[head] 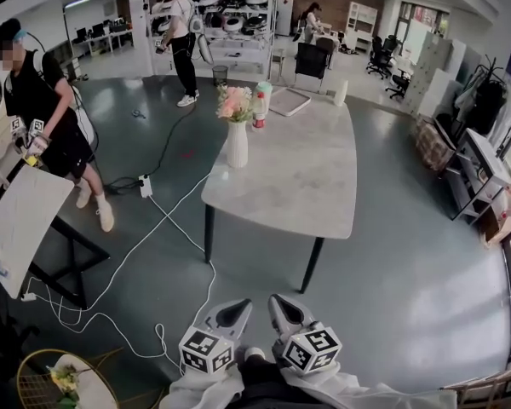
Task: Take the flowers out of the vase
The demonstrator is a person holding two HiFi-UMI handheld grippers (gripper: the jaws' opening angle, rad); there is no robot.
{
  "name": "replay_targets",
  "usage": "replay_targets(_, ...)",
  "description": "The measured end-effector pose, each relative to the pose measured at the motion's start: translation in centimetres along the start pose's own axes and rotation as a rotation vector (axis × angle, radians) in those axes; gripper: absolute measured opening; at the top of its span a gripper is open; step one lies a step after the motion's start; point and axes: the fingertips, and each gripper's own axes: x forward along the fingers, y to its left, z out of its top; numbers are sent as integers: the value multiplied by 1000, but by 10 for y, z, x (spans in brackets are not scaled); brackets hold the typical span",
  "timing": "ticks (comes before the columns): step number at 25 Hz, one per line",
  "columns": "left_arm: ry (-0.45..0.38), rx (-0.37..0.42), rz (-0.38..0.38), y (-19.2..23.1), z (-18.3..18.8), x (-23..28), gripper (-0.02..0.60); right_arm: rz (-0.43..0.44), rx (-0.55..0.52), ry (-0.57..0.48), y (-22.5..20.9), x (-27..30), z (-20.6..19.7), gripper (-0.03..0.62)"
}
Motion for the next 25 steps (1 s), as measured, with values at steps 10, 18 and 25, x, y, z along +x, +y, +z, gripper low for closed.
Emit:
replay_targets(10, -7, 4, 13, 15, 6, 33, 5, -8, 22, 22, -39, 22, 5, 0)
replay_targets(18, -10, -17, 38, 25, 3, 43, 5, 7, 32, 29, -50, 33, 5, 0)
replay_targets(25, 1, -13, 36, 19, 5, 41, 5, -4, 48, 28, -52, 28, 5, 0)
